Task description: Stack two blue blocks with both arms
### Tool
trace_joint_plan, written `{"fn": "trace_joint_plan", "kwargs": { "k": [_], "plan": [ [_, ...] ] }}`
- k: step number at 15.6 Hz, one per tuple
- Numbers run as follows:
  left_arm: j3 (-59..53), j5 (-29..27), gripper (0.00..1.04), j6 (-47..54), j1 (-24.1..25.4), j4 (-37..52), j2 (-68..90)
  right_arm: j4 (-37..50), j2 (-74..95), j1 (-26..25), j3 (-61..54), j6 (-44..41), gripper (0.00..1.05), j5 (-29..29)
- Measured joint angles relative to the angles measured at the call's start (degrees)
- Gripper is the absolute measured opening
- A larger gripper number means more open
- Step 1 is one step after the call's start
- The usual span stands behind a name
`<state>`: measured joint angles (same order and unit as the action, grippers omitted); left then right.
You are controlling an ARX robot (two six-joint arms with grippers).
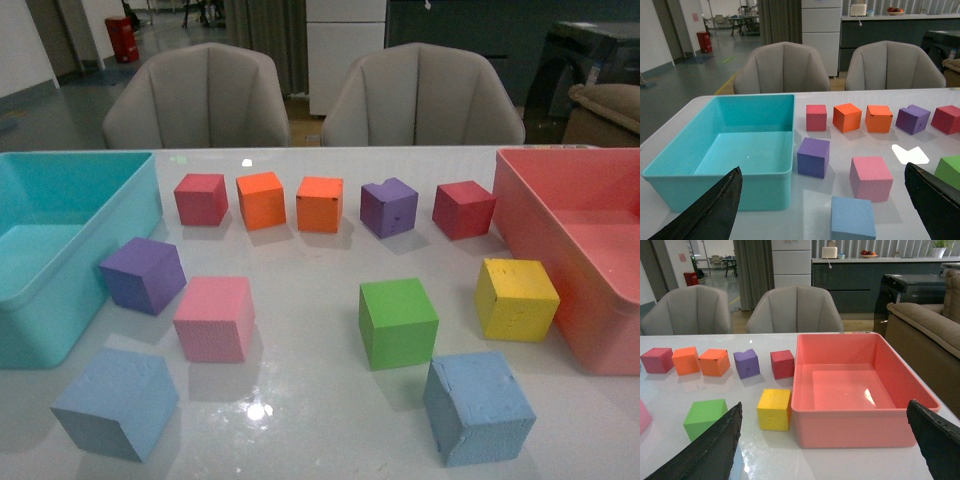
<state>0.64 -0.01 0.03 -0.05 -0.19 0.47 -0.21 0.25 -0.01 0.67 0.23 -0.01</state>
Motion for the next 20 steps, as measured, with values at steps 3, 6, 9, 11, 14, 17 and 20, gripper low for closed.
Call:
{"fn": "trace_joint_plan", "kwargs": {
  "k": [3, 6, 9, 11, 14, 17, 20],
  "plan": [
    [0.0, 0.0, 0.98, 0.0, 0.0, 0.0, 0.0, 0.0, 0.0, 0.0, 0.0, -0.02, 0.98, 0.0],
    [0.0, 0.0, 0.98, 0.0, 0.0, 0.0, 0.0, 0.0, 0.0, 0.0, 0.0, 0.0, 0.98, 0.0],
    [0.0, 0.0, 0.98, 0.0, 0.0, 0.0, 0.0, 0.0, 0.0, 0.0, 0.0, 0.0, 0.98, 0.0],
    [0.0, 0.0, 0.98, 0.0, 0.0, 0.0, 0.0, 0.0, 0.0, 0.0, 0.0, 0.0, 0.98, 0.0],
    [0.0, 0.0, 0.98, 0.0, 0.0, 0.0, 0.0, 0.0, 0.0, 0.0, 0.0, -0.02, 0.98, 0.0],
    [0.0, 0.0, 0.98, 0.0, 0.0, 0.0, 0.0, 0.0, 0.0, 0.0, 0.0, -0.02, 0.98, 0.0],
    [0.0, 0.0, 0.98, 0.0, 0.0, 0.0, 0.0, 0.0, 0.0, 0.0, 0.0, 0.0, 0.98, 0.0]
  ]
}}
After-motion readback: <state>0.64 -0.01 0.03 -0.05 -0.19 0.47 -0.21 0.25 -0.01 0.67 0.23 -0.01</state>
